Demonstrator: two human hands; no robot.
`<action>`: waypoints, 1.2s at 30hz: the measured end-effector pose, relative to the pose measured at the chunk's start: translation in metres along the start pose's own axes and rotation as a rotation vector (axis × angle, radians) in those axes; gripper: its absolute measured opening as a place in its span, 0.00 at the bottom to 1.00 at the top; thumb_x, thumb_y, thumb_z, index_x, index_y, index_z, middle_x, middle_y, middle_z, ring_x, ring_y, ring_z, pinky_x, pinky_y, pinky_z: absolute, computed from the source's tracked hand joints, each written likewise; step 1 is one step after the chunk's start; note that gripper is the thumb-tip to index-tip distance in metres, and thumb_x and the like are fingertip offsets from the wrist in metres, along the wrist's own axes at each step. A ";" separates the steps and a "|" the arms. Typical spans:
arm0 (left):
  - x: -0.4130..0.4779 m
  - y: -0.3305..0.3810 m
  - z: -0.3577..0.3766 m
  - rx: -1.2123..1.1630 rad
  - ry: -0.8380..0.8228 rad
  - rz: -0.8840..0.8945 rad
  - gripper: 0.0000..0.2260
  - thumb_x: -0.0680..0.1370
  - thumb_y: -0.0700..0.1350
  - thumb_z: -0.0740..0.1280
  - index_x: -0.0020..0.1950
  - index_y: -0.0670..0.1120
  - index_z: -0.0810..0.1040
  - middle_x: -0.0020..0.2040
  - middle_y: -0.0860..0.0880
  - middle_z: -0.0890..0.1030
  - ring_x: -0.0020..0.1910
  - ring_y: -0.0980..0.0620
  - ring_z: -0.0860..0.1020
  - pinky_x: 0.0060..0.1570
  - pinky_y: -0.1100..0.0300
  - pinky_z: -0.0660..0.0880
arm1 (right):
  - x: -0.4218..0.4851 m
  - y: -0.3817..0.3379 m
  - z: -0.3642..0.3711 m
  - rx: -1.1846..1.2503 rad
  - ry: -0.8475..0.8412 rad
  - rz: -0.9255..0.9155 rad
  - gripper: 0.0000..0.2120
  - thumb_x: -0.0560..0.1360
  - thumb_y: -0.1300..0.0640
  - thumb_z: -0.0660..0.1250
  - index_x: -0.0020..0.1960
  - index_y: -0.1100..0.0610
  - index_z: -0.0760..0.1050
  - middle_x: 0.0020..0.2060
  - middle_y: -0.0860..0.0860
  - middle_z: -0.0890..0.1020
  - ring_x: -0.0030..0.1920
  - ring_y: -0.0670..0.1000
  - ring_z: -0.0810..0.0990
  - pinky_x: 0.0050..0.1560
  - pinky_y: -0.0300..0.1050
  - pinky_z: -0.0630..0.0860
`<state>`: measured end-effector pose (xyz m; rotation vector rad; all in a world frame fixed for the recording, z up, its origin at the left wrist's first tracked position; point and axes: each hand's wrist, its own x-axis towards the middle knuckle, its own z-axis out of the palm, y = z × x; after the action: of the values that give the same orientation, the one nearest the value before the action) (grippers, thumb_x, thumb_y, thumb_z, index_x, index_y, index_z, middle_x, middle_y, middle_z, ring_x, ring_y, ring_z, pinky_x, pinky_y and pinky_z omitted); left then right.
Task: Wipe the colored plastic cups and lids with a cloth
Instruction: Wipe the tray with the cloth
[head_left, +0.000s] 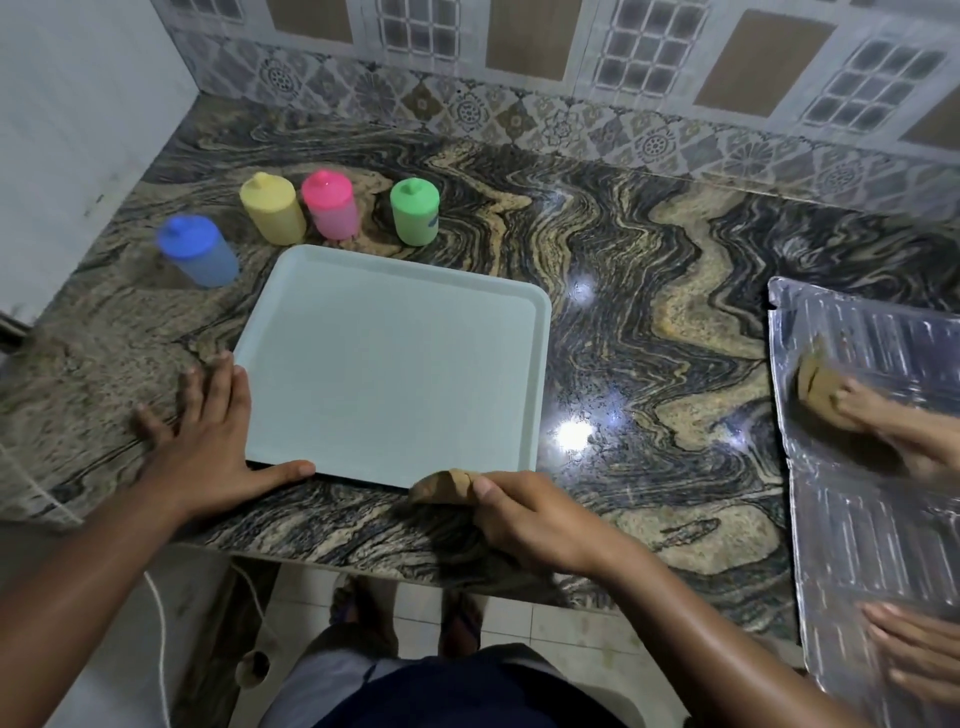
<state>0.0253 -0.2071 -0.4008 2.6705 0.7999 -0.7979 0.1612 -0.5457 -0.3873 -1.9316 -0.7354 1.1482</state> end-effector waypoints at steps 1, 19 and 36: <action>0.000 0.000 0.000 -0.009 -0.001 0.003 0.67 0.55 0.88 0.49 0.79 0.48 0.29 0.73 0.56 0.19 0.77 0.43 0.27 0.69 0.24 0.39 | -0.001 0.002 -0.003 0.175 0.000 0.049 0.18 0.87 0.49 0.56 0.47 0.58 0.77 0.33 0.42 0.78 0.32 0.41 0.75 0.35 0.39 0.70; 0.002 -0.001 -0.003 -0.011 -0.023 -0.009 0.67 0.54 0.88 0.47 0.79 0.48 0.28 0.72 0.56 0.17 0.76 0.43 0.24 0.70 0.24 0.39 | 0.097 -0.026 -0.126 0.047 0.825 -0.138 0.23 0.86 0.47 0.54 0.53 0.63 0.80 0.40 0.55 0.81 0.41 0.55 0.79 0.40 0.50 0.72; 0.005 0.001 0.001 -0.009 0.008 -0.039 0.67 0.56 0.88 0.48 0.80 0.46 0.30 0.74 0.54 0.19 0.78 0.43 0.27 0.70 0.24 0.40 | 0.097 0.003 -0.090 -0.806 0.306 0.008 0.24 0.87 0.52 0.52 0.80 0.61 0.61 0.81 0.56 0.59 0.82 0.58 0.51 0.79 0.55 0.54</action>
<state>0.0290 -0.2064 -0.4043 2.6597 0.8576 -0.7922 0.2843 -0.5006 -0.4064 -2.6844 -1.1239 0.5506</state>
